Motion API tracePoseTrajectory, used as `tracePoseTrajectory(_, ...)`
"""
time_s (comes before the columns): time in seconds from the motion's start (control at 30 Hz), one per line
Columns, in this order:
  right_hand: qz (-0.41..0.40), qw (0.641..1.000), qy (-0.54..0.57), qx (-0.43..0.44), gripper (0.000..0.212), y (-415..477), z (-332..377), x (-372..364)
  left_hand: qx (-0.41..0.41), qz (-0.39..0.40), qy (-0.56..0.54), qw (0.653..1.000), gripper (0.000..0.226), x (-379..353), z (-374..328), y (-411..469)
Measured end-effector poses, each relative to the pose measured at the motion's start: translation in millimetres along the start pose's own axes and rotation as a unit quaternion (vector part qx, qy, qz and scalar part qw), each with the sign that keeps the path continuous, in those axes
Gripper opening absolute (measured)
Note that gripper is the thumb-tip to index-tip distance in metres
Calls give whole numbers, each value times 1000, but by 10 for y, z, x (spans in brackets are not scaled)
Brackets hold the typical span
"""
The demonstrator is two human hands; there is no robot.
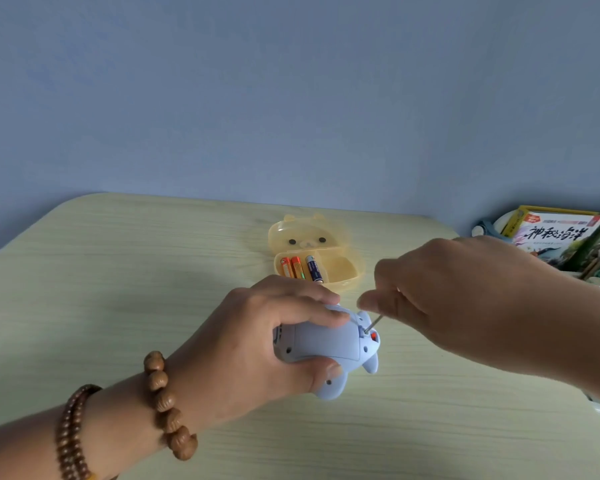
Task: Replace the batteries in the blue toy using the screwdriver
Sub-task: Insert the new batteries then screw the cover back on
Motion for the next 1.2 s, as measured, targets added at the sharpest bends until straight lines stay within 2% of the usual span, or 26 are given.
tracePoseTrajectory(0.07,25,998,59,-19,29,-42,-56,2,4,0,-7,1000,43,6,19,-8)
tracePoseTrajectory(0.17,37,997,73,-16,18,-56,-62,1,11,-3,-13,1000,43,16,46,-12)
tracePoseTrajectory(0.37,-4,1000,21,14,36,-11,11,-10,7,-1,-2,1000,44,6,36,3)
tracePoseTrajectory(0.5,43,996,76,-7,17,-63,-63,-15,17,0,-6,1000,44,7,67,-6)
tracePoseTrajectory(0.57,40,997,67,2,16,-66,-51,-4,18,-1,-6,1000,44,12,63,0)
tracePoseTrajectory(0.73,-14,999,-22,46,38,1,64,3,11,-2,6,1000,45,11,31,4)
tracePoseTrajectory(0.8,-2,999,4,34,35,-6,37,1,11,-1,2,1000,44,8,38,-5)
tracePoseTrajectory(0.87,23,998,64,10,23,-47,-14,-5,13,0,-6,1000,44,6,43,-12)
tracePoseTrajectory(0.97,27,997,68,26,16,-52,34,7,12,-3,-6,1000,45,12,42,-7)
tracePoseTrajectory(1.13,6,999,-18,49,31,16,134,-13,4,-7,-1,1000,44,4,20,9)
tracePoseTrajectory(1.2,11,999,-6,35,31,10,94,-5,8,-3,-4,1000,44,-2,28,6)
Point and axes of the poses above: each hand's wrist, its own y-axis towards the middle knuckle, its own x-axis out of the back of the hand, z = x × y, the point moved 10 cm from there along y, towards the middle knuckle, and after that the axes turned 13 degrees about y, right-handed, at the moved point
